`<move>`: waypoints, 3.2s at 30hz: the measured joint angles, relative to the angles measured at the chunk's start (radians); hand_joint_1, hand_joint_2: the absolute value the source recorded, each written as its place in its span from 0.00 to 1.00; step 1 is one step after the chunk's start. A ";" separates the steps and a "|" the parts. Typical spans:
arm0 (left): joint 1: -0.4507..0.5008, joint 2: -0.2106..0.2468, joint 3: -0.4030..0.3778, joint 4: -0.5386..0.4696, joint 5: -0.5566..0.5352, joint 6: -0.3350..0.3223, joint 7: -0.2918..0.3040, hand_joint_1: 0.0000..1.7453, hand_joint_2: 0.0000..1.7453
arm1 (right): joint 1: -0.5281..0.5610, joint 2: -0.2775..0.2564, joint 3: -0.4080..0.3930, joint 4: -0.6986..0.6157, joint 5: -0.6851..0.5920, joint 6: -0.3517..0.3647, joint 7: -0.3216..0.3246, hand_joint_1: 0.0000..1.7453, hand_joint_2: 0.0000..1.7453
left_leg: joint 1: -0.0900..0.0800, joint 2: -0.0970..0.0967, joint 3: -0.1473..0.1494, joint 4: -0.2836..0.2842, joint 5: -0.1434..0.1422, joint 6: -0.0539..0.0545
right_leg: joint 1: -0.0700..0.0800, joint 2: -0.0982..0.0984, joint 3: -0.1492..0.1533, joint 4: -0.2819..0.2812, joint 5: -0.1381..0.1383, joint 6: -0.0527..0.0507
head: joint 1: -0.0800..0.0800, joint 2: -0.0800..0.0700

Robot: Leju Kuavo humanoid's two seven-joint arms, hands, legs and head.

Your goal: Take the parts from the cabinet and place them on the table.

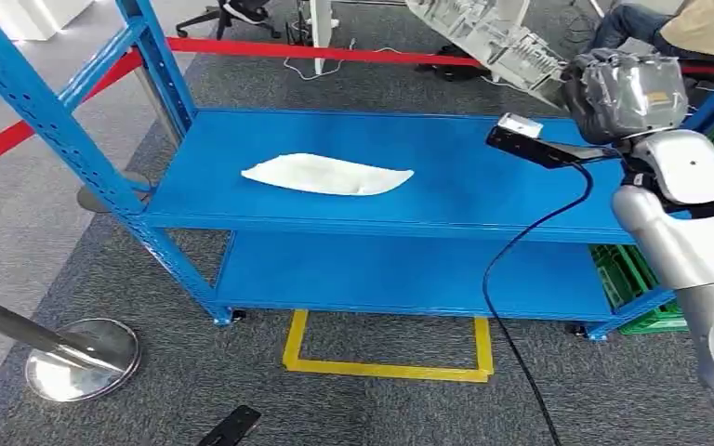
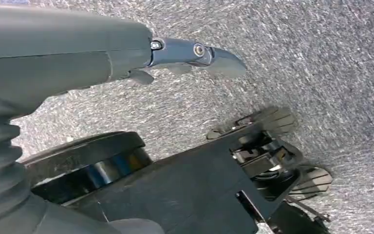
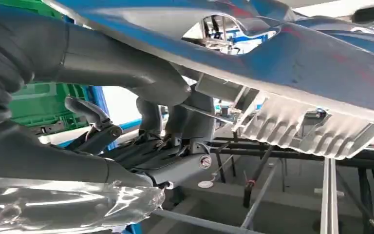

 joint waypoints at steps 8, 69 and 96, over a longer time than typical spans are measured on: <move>-0.001 0.000 0.000 0.000 0.000 0.002 0.000 0.00 1.00 | 0.003 0.000 0.002 0.011 0.001 -0.004 0.000 1.00 1.00 | 0.000 0.000 0.000 0.000 0.000 0.000 | 0.000 0.000 0.000 0.000 0.000 0.000 | 0.000 0.000; -0.013 0.002 0.000 0.000 0.006 0.003 0.003 0.00 1.00 | 0.031 0.020 0.005 0.038 0.005 -0.027 0.006 1.00 1.00 | -0.003 0.008 -0.002 0.014 -0.018 -0.005 | -0.010 0.004 -0.044 0.033 0.011 -0.003 | 0.006 0.000; -0.013 0.004 0.000 0.000 0.003 0.004 0.008 0.00 1.00 | 0.020 0.036 0.010 0.047 0.005 -0.030 0.005 1.00 1.00 | -0.001 0.005 -0.047 0.192 -0.092 -0.032 | -0.011 -0.006 -0.040 0.020 0.022 -0.022 | 0.006 0.000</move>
